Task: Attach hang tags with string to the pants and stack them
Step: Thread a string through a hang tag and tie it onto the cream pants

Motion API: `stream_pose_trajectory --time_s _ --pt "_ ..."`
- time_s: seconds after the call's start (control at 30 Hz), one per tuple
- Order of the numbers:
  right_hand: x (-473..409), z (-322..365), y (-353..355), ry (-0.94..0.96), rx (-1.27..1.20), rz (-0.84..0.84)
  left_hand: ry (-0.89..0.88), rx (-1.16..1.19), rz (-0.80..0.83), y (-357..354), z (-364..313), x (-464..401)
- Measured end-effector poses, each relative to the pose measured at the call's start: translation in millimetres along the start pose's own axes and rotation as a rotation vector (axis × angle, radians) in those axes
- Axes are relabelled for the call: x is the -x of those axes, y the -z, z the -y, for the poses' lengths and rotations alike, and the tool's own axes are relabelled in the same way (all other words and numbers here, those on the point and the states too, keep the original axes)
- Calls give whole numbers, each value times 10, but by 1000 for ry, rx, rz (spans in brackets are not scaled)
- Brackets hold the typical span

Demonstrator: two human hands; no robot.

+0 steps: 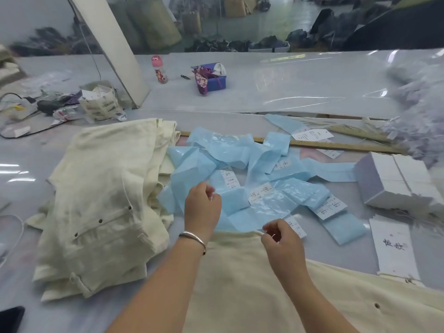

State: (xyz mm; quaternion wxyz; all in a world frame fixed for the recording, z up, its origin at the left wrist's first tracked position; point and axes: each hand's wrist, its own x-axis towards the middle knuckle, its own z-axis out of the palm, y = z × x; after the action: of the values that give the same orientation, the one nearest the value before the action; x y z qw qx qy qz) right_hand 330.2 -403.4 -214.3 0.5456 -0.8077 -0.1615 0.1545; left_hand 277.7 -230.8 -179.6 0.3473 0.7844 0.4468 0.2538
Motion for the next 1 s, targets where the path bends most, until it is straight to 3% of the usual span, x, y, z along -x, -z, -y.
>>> stream_pose_trajectory --time_s 0.27,0.33,0.43,0.57,0.7,0.77,0.9,1.0 --pt "-662 118 -512 -31 87 11 273 -19 292 -463 369 -817" --pt "-825 123 -545 -23 121 -13 348 122 288 -515 447 -844" --pt "-1051 136 -569 -5 142 -81 444 539 298 -463 467 -814" --pt "-1299 340 -606 -90 25 -63 154 750 320 -234 449 -690" --pt "-1388 596 -627 -412 -137 252 -8 779 338 -39 446 -486" --pt "-1346 636 -586 -466 -262 367 -71 740 330 31 475 -371" --pt "-1191 559 -497 -330 -435 349 -182 601 401 109 595 -99" --pt "-1002 459 -471 -160 -484 336 -71 627 497 71 699 -21"
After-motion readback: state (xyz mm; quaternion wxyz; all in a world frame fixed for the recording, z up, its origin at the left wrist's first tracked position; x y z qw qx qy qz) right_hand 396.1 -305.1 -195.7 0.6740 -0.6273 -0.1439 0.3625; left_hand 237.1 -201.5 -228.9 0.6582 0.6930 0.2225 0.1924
